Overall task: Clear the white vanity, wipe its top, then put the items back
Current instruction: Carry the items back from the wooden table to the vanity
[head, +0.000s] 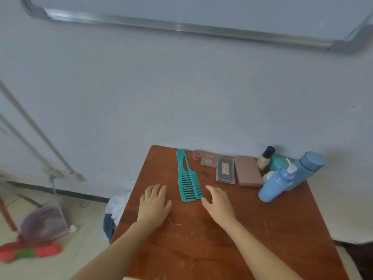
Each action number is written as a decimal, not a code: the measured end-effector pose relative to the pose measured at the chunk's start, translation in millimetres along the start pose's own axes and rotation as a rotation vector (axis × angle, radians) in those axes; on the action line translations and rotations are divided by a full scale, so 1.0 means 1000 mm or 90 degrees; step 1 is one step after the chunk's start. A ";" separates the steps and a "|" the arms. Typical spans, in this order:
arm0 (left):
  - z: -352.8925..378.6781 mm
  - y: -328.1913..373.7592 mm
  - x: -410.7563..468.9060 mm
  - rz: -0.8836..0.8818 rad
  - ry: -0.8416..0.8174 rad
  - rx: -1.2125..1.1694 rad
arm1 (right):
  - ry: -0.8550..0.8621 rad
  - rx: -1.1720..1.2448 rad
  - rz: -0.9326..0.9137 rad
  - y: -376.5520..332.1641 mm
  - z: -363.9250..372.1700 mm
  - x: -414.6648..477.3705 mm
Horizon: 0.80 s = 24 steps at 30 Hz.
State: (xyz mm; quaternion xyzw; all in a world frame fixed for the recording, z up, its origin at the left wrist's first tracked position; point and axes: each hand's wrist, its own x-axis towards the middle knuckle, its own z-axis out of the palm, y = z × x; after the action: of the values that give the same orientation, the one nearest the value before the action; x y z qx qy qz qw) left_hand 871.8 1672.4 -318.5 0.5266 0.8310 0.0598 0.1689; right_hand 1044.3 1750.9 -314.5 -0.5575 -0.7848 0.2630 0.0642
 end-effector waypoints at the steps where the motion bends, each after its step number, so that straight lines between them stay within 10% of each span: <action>1: 0.002 0.001 0.002 -0.008 -0.004 0.001 | 0.011 0.000 -0.007 -0.002 0.003 0.007; 24: 0.024 0.065 0.022 -0.150 0.042 -0.092 | 0.091 0.166 -0.008 0.006 0.019 0.043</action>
State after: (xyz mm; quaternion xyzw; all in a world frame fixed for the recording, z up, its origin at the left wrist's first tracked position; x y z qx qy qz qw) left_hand 926.9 1718.1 -328.1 0.4097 0.8857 0.1161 0.1848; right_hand 1025.9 1785.3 -341.7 -0.5570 -0.7407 0.3220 0.1932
